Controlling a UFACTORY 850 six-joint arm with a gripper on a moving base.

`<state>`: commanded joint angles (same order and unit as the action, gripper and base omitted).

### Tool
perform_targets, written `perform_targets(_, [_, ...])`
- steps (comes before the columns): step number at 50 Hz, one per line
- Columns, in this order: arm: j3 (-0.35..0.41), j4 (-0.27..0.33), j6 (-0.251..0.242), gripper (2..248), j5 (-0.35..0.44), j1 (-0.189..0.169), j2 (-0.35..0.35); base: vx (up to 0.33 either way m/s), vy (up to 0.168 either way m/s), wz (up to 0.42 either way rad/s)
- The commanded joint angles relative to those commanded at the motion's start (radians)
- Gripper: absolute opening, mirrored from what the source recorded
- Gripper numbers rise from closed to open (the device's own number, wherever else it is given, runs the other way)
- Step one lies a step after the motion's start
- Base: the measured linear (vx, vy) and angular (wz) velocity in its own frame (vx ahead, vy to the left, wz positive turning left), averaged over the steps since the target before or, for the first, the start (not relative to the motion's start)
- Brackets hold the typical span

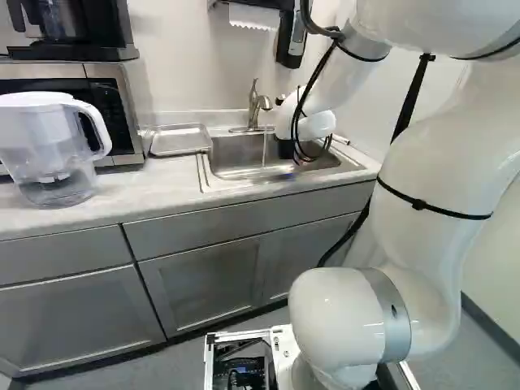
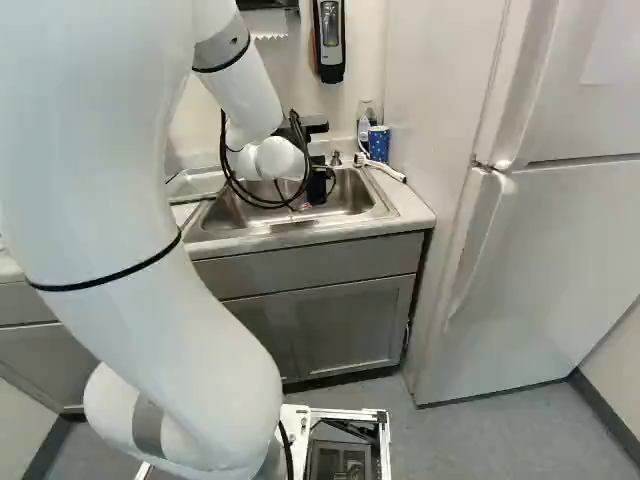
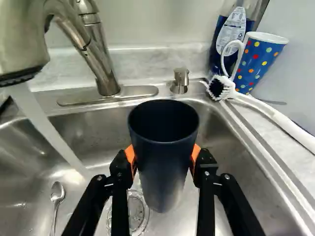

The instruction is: Rinse the cup and place it in the tray

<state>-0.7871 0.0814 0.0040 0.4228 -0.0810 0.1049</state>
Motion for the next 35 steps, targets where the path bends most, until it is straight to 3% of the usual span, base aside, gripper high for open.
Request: perform_targets(35, [0.035,0.0,0.0,124,0.008,0.088,-0.034,0.0,0.0,0.0])
